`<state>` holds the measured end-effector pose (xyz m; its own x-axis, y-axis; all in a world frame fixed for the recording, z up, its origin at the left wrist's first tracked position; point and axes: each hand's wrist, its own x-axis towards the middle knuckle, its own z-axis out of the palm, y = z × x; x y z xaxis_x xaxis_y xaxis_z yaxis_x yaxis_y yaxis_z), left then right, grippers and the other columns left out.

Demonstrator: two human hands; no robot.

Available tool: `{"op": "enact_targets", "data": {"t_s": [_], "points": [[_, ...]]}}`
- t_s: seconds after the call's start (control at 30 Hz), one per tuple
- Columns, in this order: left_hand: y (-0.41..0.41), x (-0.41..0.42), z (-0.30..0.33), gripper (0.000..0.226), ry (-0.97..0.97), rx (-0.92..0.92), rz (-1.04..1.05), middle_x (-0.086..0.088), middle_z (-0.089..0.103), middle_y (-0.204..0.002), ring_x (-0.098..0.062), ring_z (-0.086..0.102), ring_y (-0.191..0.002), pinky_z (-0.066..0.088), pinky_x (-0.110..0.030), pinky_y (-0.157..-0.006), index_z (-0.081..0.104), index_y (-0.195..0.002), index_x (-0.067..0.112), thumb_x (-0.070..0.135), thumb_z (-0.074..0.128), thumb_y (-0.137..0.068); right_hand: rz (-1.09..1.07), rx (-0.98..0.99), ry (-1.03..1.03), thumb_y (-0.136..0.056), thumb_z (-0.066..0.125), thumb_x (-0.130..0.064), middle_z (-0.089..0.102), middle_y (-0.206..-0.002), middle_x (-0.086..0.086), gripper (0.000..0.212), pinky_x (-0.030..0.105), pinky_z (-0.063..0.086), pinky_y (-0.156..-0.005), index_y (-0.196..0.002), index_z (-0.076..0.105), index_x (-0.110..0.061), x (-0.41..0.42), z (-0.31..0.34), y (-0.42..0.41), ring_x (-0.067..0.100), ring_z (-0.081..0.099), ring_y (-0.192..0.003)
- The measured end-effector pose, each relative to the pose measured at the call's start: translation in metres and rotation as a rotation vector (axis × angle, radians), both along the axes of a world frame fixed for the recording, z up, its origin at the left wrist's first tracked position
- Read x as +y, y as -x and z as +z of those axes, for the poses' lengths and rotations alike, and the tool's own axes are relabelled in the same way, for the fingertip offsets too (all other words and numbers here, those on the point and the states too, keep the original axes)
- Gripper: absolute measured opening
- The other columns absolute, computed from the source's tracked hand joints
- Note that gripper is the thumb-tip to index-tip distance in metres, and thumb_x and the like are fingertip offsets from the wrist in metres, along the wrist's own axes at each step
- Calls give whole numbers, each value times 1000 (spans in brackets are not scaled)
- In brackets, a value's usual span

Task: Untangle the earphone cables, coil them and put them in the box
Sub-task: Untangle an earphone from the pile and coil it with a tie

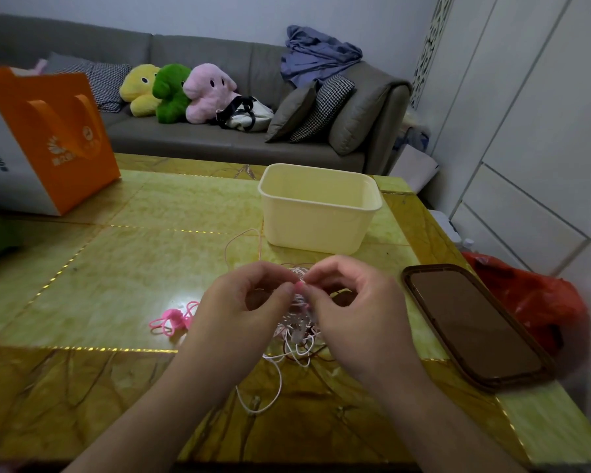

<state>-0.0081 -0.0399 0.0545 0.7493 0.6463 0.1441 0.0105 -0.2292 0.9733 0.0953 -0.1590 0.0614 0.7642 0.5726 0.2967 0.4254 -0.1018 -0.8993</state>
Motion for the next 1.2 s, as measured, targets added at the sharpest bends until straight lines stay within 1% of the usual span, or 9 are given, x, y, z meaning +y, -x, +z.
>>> {"op": "enact_targets", "data": {"t_s": [0.13,0.23,0.37,0.5,0.6,0.77,0.9,1.03,1.2], "points": [[2,4,0,17,-21,31,-84,-2,80,-93,-21,79,-88,63,-55,-86,76,-104,21,13,82,-90,-22,-28,10,-87,86,-10,77,-73,-12,18,16,55,-64,-80,76,-22,0,0,-2,3,74,-72],[3,5,0,19,-1,32,-97,-4,80,-89,-23,79,-84,63,-55,-85,75,-105,18,10,81,-89,-22,-49,8,-87,87,-12,77,-75,-11,16,19,57,-64,-81,76,-22,-1,0,-1,6,74,-73],[2,2,2,19,82,-28,-46,-8,81,-84,-26,79,-78,65,-45,-80,70,-105,14,7,80,-90,-10,78,-58,-86,88,-11,79,-77,-6,14,22,59,-66,-83,77,-18,0,1,-4,9,76,-73],[1,4,2,10,92,-13,-39,-7,81,-80,-23,79,-75,64,-32,-74,77,-97,11,8,81,-89,-3,175,-89,-84,90,-12,80,-78,-1,13,35,64,-69,-85,77,-16,1,-1,-9,18,78,-76],[3,5,2,6,189,16,-48,-11,80,-79,-18,77,-71,55,-23,-60,82,-93,13,11,82,-87,36,140,-74,-84,89,-10,80,-78,-1,13,28,61,-67,-83,78,-16,1,-1,-10,16,77,-74],[5,10,0,16,431,-6,-107,-24,78,-88,-25,70,-76,42,-28,-60,84,-90,8,15,84,-76,102,120,-80,-83,88,-8,79,-78,2,10,28,61,-68,-82,80,-14,0,0,-16,19,77,-74],[4,9,-1,20,490,-38,-151,-23,75,-81,-19,62,-68,43,-24,-57,83,-91,2,14,83,-76,139,212,-112,-83,86,-5,80,-79,5,5,27,62,-70,-84,81,-7,-2,2,-23,17,76,-76],[3,7,-2,27,508,-86,-158,-21,76,-82,-19,67,-69,49,-22,-59,81,-95,0,14,83,-72,164,273,-117,-87,81,0,80,-83,6,4,24,61,-73,-91,79,-2,-2,-2,-27,14,76,-78],[2,6,-4,28,472,-137,-132,-23,77,-85,-20,71,-70,53,-22,-61,81,-98,0,12,81,-73,112,276,-75,-85,85,-11,76,-76,2,12,24,58,-66,-81,75,-7,0,-6,-27,10,70,-71]]}}
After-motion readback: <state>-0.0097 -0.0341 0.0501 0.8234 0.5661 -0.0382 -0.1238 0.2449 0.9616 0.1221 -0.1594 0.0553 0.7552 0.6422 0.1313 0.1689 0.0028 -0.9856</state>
